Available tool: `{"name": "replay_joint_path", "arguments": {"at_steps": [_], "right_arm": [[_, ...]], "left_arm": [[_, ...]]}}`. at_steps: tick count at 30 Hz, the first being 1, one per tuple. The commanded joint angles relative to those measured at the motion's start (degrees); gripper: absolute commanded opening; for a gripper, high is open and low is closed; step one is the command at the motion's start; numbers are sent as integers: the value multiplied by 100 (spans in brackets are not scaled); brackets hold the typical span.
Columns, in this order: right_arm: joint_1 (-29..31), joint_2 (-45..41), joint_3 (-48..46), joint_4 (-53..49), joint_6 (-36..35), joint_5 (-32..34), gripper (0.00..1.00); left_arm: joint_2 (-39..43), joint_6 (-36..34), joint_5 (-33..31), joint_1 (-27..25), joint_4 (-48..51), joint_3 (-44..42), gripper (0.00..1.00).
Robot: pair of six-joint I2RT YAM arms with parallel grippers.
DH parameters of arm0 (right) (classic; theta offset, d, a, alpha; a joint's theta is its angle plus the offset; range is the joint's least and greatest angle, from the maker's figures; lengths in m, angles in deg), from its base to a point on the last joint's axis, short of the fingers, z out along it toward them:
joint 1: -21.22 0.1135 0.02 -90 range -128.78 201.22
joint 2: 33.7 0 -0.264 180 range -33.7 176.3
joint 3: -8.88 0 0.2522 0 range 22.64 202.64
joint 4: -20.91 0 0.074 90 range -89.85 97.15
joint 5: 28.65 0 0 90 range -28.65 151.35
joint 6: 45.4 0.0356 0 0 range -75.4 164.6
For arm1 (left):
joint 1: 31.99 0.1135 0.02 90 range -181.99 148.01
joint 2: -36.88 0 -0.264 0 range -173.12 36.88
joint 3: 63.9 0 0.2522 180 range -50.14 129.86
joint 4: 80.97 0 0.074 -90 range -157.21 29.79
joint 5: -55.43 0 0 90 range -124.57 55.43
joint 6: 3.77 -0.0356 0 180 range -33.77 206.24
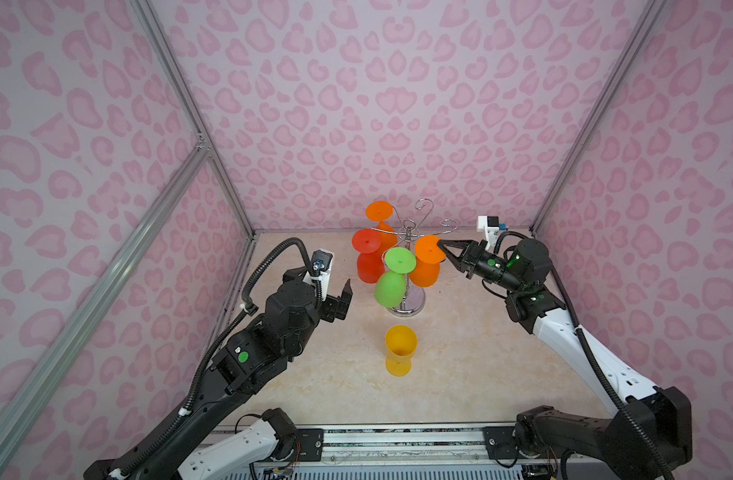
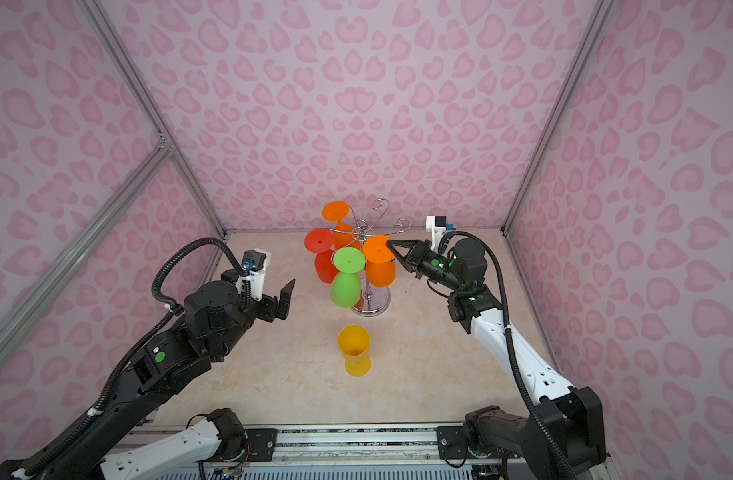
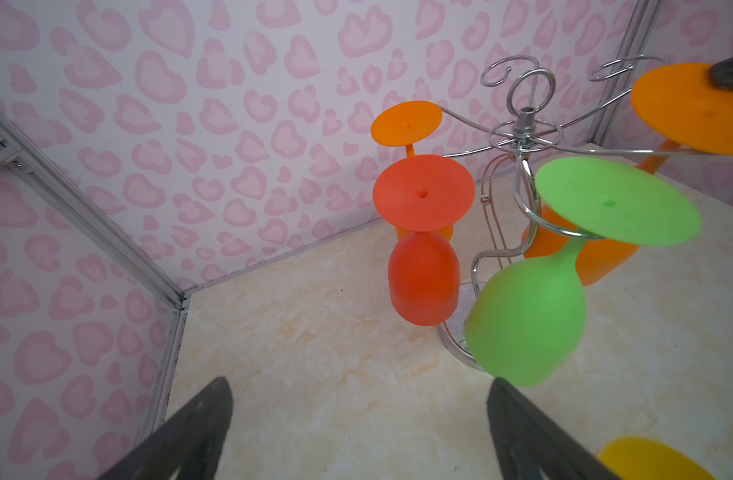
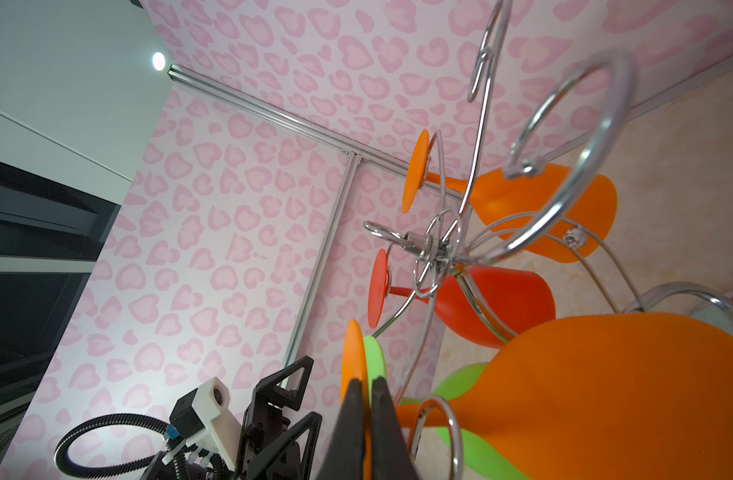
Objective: Take the wine glass off the wine glass rack
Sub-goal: 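Close the right gripper on the orange glass foot and lift it off the hook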
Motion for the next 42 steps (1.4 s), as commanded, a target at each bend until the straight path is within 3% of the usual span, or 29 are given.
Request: {"name": "replay_joint_path", "arguments": {"at_steps": [1, 28, 33, 38, 40, 42], "right_arm": [[8, -14, 132, -112, -192, 156, 0], [-361, -293, 358, -1101, -739, 638, 0], [-887, -694, 123, -1293, -833, 572, 0], [-1899, -1370, -179, -1635, -874, 208, 0], [-2309, -1671, -188, -1689, -886, 28, 0], [-2679, -1954, -108, -1607, -866, -207, 0]], "left_arm": [[41, 64, 7, 12, -92, -26, 97], [49, 99, 42, 13, -72, -101, 97], [67, 82, 25, 12, -65, -62, 97], [93, 146, 179, 17, -129, -36, 97], [138, 289, 511, 50, -264, -46, 98], [215, 462, 1244, 141, -468, -57, 99]]}}
